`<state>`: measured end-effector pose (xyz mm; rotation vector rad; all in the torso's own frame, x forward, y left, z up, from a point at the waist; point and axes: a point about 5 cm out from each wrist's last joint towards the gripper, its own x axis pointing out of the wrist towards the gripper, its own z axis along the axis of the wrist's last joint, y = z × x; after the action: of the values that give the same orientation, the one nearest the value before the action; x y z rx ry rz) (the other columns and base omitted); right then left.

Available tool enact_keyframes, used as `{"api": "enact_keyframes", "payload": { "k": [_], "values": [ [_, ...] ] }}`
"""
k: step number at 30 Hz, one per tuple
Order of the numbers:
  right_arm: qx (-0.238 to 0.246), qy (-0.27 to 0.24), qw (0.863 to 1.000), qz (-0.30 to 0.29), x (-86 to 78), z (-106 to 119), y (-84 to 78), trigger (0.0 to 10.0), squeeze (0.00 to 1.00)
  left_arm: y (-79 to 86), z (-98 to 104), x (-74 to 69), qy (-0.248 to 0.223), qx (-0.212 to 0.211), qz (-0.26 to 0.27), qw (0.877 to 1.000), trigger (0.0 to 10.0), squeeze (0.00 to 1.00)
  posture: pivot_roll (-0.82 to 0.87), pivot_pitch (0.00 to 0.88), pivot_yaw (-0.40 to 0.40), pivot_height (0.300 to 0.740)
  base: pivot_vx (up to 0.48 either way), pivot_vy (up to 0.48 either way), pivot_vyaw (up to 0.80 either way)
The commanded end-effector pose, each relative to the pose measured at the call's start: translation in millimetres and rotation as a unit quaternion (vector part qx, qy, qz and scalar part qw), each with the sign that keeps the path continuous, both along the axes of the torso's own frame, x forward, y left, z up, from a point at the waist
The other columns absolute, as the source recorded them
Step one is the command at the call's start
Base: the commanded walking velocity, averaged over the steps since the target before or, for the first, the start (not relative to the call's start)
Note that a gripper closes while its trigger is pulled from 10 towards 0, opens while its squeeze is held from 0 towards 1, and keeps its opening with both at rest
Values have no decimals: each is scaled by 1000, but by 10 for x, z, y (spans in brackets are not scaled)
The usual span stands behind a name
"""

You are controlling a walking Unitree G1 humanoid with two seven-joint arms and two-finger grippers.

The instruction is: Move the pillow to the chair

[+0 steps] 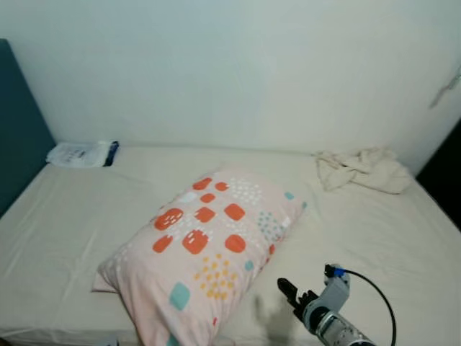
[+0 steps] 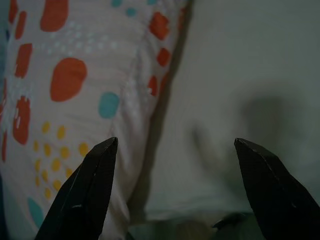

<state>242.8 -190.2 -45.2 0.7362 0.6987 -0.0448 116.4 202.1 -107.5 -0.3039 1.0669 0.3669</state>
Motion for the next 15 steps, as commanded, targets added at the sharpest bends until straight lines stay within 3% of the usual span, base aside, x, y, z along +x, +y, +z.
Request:
{"api": "enact_keyframes", "payload": {
  "k": [1, 5, 15],
  "values": [
    [-18, 12, 999, 36, -45, -41, 64, 10000, 0, -10, -9, -18, 6, -1, 0, 1000, 10000, 0, -48, 22, -39, 740, 0, 0, -719],
    [-74, 49, 986, 141, -220, -174, 232, 10000, 0, -14, -10, -21, 8, -1, -1, 1000, 10000, 0, -45, 23, -41, 740, 0, 0, -281],
    [-89, 70, 974, 197, -398, -283, 363, 10000, 0, -19, -13, -26, 9, 0, 3, 1000, 10000, 0, -43, 28, -45, 740, 0, 0, 0]
  ]
}}
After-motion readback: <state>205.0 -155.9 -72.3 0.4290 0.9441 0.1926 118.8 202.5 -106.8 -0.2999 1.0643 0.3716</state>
